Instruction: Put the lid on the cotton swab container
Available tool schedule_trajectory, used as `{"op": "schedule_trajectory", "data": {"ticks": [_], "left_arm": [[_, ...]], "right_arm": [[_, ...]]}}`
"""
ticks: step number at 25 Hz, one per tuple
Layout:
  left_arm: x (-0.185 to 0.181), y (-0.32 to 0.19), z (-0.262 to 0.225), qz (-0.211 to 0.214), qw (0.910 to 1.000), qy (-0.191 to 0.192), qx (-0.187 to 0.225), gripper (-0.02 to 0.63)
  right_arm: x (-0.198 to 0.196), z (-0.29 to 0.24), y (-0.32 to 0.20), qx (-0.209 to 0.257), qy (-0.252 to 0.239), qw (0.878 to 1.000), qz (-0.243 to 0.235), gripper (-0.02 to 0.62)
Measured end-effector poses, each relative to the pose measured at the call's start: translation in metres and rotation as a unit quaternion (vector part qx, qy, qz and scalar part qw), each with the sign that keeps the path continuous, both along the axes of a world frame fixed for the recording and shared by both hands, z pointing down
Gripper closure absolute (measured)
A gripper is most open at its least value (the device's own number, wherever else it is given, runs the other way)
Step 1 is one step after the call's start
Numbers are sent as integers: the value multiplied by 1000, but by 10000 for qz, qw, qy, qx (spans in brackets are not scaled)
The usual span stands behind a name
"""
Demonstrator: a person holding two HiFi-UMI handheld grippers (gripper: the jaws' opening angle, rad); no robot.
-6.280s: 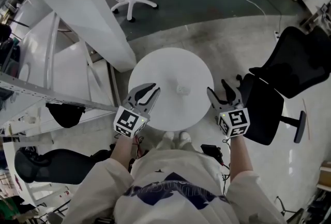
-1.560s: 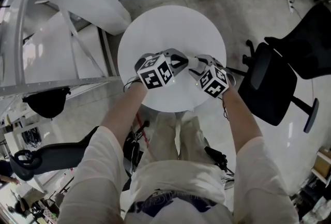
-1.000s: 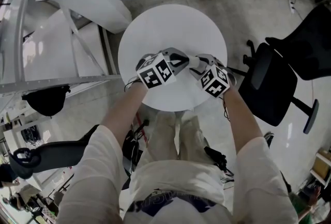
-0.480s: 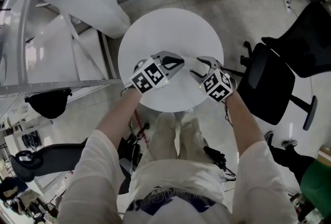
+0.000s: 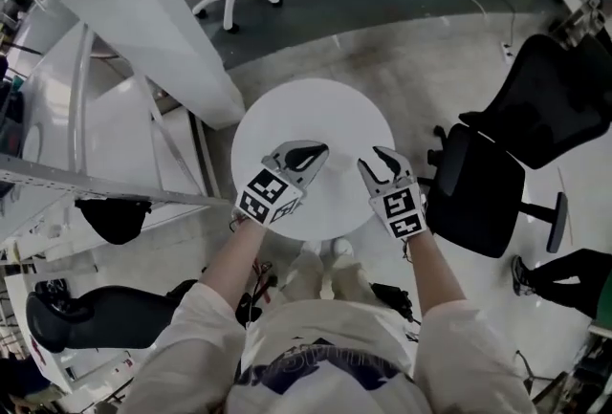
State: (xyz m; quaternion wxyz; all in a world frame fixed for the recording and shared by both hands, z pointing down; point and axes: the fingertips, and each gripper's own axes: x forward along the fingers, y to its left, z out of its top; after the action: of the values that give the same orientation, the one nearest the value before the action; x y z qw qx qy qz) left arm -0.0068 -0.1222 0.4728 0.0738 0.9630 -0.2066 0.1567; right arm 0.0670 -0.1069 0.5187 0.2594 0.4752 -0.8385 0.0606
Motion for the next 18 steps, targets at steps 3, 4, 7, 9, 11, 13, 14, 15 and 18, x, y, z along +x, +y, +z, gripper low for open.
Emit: {"op": "schedule_trajectory", "data": {"ticks": [3, 4, 7, 9, 11, 13, 14, 15, 18], "left_arm": [[-10, 13, -31, -494, 9975, 496, 66, 606], [-12, 16, -40, -621, 9960, 629, 110, 606], [-22, 19, -70, -989, 9900, 953, 322, 606], [-33, 19, -92, -1341, 9822, 1240, 446, 606], [-44, 20, -116, -1660, 9717, 1587, 551, 606], [-50, 21, -138, -1783, 9651, 1762, 762, 607], [-51, 21, -149, -1805, 9632, 1781, 896, 607], [-53, 20, -158, -1837, 9611, 1785, 1029, 606], [-58, 17, -188, -1992, 9515, 1863, 1423, 607]], "right_arm": [[1, -40, 9, 414, -298, 9974, 506, 450], [2, -53, 11, 565, -374, 9953, 686, 459], [1, -95, 15, 1054, -646, 9861, 1112, 485], [-5, -118, 20, 1302, -793, 9805, 1238, 489], [-8, -136, 28, 1497, -838, 9762, 1328, 495], [-6, -152, 33, 1695, -899, 9702, 1477, 505], [-4, -160, 35, 1798, -942, 9665, 1569, 514], [-1, -169, 37, 1902, -979, 9626, 1664, 530], [8, -194, 40, 2200, -1078, 9505, 1913, 566]]}}
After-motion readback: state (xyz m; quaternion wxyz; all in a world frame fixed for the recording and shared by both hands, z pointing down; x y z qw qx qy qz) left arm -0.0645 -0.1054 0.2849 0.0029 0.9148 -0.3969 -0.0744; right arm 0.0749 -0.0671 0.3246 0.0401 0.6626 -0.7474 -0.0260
